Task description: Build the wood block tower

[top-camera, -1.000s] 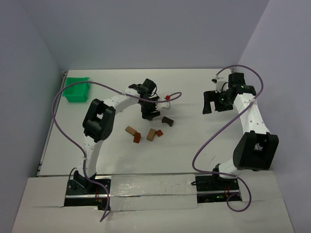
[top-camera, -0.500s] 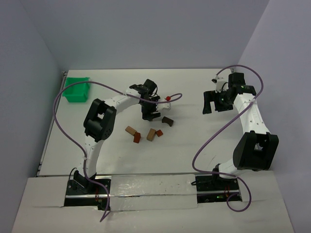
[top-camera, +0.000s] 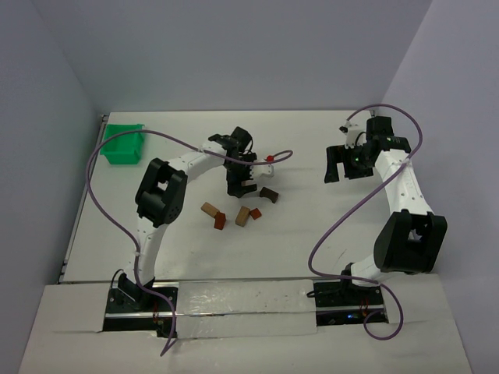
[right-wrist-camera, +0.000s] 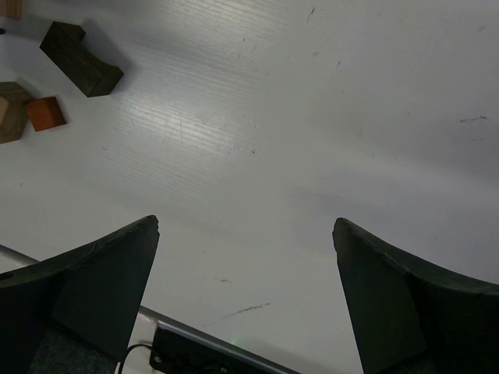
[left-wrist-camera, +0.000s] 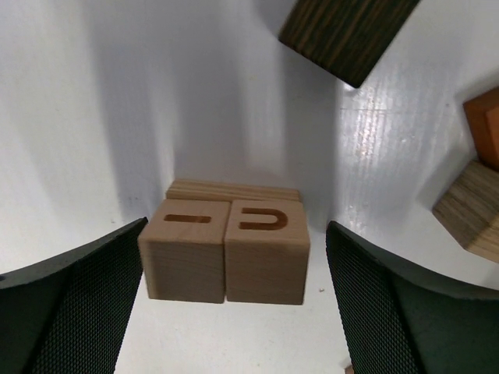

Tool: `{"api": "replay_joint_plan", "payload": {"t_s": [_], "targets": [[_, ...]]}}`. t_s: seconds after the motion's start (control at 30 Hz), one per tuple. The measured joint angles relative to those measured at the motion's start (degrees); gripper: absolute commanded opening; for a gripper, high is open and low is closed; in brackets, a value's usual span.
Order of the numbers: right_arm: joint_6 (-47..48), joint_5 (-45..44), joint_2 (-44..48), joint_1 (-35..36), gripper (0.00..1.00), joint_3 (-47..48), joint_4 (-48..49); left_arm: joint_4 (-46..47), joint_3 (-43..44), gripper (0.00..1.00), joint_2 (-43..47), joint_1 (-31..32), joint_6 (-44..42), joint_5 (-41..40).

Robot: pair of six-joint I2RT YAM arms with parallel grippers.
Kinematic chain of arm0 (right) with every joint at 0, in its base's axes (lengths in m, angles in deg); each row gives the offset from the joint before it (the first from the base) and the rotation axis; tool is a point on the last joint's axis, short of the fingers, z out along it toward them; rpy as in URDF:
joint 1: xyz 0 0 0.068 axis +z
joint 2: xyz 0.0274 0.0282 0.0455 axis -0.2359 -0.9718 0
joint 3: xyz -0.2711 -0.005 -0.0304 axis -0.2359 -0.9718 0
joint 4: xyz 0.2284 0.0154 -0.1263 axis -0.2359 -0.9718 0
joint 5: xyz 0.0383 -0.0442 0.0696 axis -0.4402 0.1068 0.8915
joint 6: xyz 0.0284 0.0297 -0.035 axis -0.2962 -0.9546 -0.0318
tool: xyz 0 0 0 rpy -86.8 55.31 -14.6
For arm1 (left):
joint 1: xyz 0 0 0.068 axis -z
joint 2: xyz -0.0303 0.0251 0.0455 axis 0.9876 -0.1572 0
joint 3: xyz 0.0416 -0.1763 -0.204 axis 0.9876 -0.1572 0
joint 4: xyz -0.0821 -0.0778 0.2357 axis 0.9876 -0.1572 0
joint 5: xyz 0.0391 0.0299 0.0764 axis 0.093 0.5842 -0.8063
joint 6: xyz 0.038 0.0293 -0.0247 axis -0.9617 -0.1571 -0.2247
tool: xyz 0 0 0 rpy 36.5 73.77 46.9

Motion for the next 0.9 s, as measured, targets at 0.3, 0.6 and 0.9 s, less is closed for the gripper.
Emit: {"api": "replay_joint_plan", "payload": {"t_s": [0.3,0.6,0.9], "targets": [[0.02,1.19,-1.00,0.00,1.00,0.82,-0.43,-4.48,0.09,0.99,5.30,-0.08,0.68,1.70],[0.17,3.30,-3.94,0.00,1.00,4.66,-0.75,-7.23,1.85,0.99,16.07,-5.87,3.04,2.04],[-0.26,4.08,-7.50,1.91,1.00,9.42,-0.34,-6.62,-0.78,0.99,21.51,-17.04,17.95,3.89]]}}
